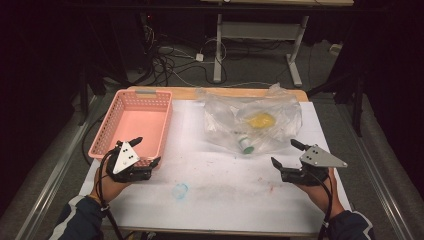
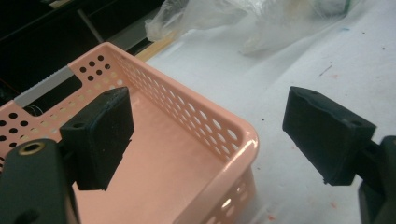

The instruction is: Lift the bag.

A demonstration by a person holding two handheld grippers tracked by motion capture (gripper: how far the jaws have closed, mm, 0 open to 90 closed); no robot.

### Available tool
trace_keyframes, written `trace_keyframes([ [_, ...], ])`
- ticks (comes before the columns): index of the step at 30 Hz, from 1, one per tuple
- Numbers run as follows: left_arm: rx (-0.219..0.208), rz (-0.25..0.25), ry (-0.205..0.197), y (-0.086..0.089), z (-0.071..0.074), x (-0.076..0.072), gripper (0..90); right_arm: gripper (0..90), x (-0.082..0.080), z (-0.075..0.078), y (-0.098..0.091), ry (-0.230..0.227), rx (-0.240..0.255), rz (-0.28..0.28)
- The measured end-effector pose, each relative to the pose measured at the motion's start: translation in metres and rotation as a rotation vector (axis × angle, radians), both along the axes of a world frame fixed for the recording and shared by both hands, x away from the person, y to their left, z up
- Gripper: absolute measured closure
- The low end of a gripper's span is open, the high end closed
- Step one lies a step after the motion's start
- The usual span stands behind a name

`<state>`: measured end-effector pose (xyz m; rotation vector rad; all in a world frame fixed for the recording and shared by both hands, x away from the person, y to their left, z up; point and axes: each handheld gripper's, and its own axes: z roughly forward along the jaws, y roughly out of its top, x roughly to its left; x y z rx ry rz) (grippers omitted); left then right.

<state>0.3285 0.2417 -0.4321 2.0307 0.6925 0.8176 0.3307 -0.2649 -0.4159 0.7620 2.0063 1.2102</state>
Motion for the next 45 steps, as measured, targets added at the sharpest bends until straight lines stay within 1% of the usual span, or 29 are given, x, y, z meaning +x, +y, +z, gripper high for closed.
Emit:
trace_keyframes([
  [3, -0.001, -0.001, 0.002, 0.000, -0.003, -0.004, 16.0, 16.6, -0.005, -0.002, 0.001, -0.006, 0.004, 0.003],
  [6, 0.003, -0.002, 0.005, 0.000, -0.006, -0.007, 15.9, 16.1, -0.008, -0.006, 0.001, -0.001, 0.011, 0.000],
  [10, 0.026, -0.011, 0.002, -0.002, -0.010, -0.013, 14.8, 16.1, -0.012, -0.009, 0.002, -0.004, -0.002, 0.001],
  [11, 0.032, -0.010, -0.006, -0.003, -0.010, -0.014, 14.8, 16.1, -0.013, -0.010, 0.002, 0.000, -0.001, 0.001],
  [12, 0.029, -0.011, -0.008, -0.003, -0.011, -0.015, 14.8, 16.1, -0.013, -0.011, 0.003, -0.001, -0.003, 0.003],
  [14, 0.027, -0.015, 0.001, -0.003, -0.012, -0.017, 14.8, 16.1, -0.015, -0.013, 0.003, 0.006, -0.007, 0.004],
  [17, 0.029, -0.015, 0.011, -0.003, -0.015, -0.020, 14.8, 16.1, -0.019, -0.018, 0.004, 0.006, -0.024, 0.008],
  [20, 0.037, -0.021, 0.015, -0.005, -0.018, -0.024, 14.8, 16.1, -0.024, -0.022, 0.003, 0.011, -0.025, 0.015],
  [23, 0.041, -0.041, 0.028, -0.005, -0.021, -0.027, 14.8, 16.0, -0.028, -0.027, 0.004, 0.015, -0.038, 0.022],
  [25, 0.041, -0.042, 0.035, -0.005, -0.022, -0.028, 14.8, 16.0, -0.031, -0.028, 0.003, 0.014, -0.034, 0.022],
  [28, 0.046, -0.037, 0.028, -0.005, -0.023, -0.030, 14.4, 16.0, -0.033, -0.031, 0.002, 0.018, -0.034, 0.028],
  [31, 0.042, -0.031, 0.026, -0.005, -0.023, -0.032, 14.5, 16.0, -0.034, -0.034, 0.002, 0.023, -0.042, 0.032],
  [32, 0.049, -0.030, 0.025, -0.005, -0.023, -0.033, 14.5, 16.0, -0.035, -0.035, 0.002, 0.025, -0.045, 0.032],
  [38, 0.052, -0.021, 0.025, -0.005, -0.023, -0.032, 14.5, 16.1, -0.036, -0.034, 0.005, 0.015, -0.053, 0.047],
  [42, 0.056, -0.025, 0.024, -0.005, -0.022, -0.033, 14.6, 16.3, -0.038, -0.032, 0.005, 0.007, -0.052, 0.053],
  [45, 0.043, -0.024, 0.020, -0.004, -0.021, -0.034, 14.6, 16.3, -0.040, -0.031, 0.006, 0.005, -0.060, 0.052],
])
